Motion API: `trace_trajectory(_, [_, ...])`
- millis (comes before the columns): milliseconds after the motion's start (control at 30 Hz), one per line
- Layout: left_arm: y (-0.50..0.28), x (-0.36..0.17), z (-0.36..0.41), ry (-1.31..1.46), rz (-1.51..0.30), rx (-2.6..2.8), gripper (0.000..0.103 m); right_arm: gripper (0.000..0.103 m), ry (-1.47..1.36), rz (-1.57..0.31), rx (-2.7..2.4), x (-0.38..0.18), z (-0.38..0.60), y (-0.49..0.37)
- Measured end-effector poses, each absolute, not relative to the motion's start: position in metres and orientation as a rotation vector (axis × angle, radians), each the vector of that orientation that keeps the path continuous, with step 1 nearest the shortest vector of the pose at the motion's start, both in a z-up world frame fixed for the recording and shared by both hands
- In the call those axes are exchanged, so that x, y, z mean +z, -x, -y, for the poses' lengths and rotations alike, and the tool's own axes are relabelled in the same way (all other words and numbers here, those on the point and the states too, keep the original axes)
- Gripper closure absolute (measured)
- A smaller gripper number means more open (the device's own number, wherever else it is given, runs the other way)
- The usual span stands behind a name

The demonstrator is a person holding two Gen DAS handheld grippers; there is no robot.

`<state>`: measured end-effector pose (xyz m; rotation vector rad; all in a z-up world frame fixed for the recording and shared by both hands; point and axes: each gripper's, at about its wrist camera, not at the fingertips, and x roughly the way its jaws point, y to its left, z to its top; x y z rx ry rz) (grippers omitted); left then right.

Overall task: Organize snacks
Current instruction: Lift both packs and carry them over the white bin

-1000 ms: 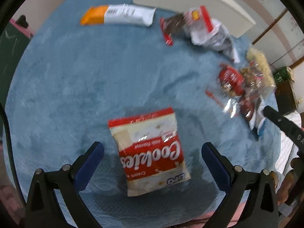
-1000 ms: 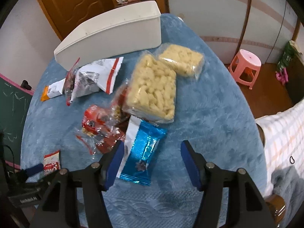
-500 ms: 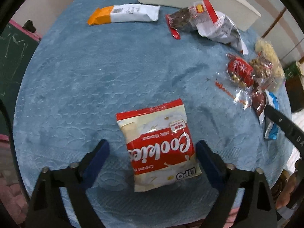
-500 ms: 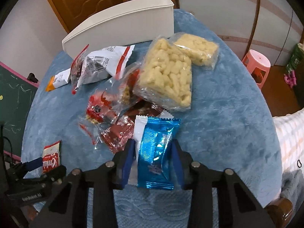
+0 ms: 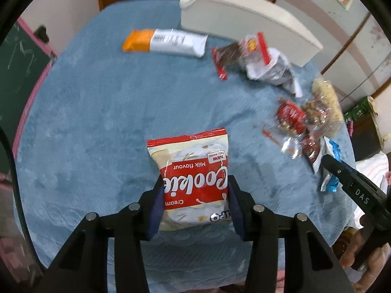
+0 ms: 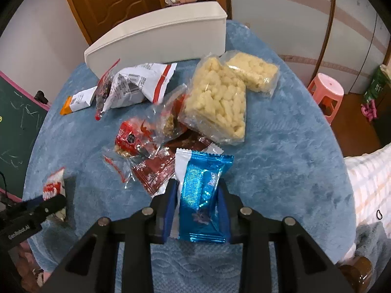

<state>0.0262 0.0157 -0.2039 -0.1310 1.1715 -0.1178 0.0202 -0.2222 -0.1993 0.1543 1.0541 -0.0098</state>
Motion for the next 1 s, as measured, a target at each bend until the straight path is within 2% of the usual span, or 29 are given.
trace_trajectory(300, [-0.021,-0.171,-0.008,0.058,-1.035,-0.133,0.057,0.071,-0.117,-0.945,0.019,-0.174,0.215,-0.011])
trace_trajectory(767, [-0.044,-0.132,-0.01,0.051,-0.896,-0.137,0.057,0.072,-0.087,-0.931,0.101,-0.171,0.19,-0.025])
trace_trajectory(1000, [-0.073,-0.097,-0.015,0.061,-0.821,-0.143,0.057,0.072,-0.113,-0.872,0.158,-0.136,0.186,-0.047])
